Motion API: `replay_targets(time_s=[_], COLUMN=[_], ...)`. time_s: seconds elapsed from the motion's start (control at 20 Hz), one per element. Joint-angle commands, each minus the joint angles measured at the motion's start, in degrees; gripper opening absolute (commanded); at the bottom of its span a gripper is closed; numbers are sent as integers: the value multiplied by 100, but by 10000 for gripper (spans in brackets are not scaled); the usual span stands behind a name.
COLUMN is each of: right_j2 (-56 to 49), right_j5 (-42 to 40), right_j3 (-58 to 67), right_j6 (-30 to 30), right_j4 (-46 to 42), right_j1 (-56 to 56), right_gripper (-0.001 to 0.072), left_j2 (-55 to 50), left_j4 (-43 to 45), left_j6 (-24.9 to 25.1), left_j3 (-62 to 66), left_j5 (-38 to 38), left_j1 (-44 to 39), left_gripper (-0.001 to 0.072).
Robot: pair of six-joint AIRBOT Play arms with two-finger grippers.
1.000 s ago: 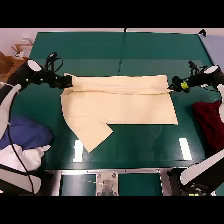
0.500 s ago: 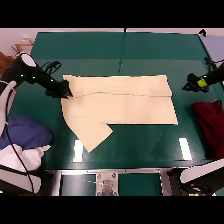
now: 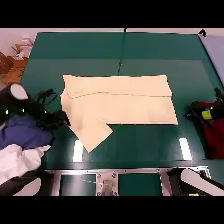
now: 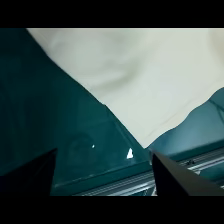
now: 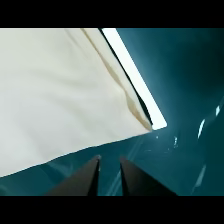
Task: Fold the shirts.
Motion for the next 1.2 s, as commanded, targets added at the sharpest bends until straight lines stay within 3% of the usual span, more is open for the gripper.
replay_targets(time_s=[0.0,0.25,0.5,0.55,0.65,0.7,0.75,0.8,0.85,1.0,1.15], right_j2=[743,553,-173,-313,-461,-459,-457,-452,-452,-433,-229], right_j5=[-931,-2081,-2973,-3134,-3268,-3254,-3165,-2975,-2708,-2059,-1554], right_j3=[-1528,-2170,-2227,-2227,-2203,-2162,-2092,-2017,-1937,-1740,-1703], right_j6=[11,-96,-96,-98,-96,-101,-173,-358,-560,-743,-734], right_j4=[774,1364,2177,2288,2411,2404,2391,2382,2380,2133,1556], right_j1=[-153,-37,835,992,1145,1145,1130,1080,994,719,435], right_gripper=[241,273,292,291,289,285,229,90,15,14,13], left_j2=[835,811,699,654,662,662,673,673,675,675,973], left_j4=[-717,-2341,-2918,-3042,-3018,-3018,-2988,-2876,-2664,-1803,-1287], left_j6=[-328,289,273,275,356,468,673,798,811,520,315], left_j3=[-1565,-2590,-2874,-2874,-2855,-2806,-2712,-2562,-2387,-1762,-1408], left_j5=[1366,2785,4061,4374,4594,4546,4343,4015,3648,2428,1679], left_j1=[-7,-7,-708,-872,-920,-920,-920,-920,-920,-920,-920], left_gripper=[658,657,656,578,179,58,28,27,27,27,26])
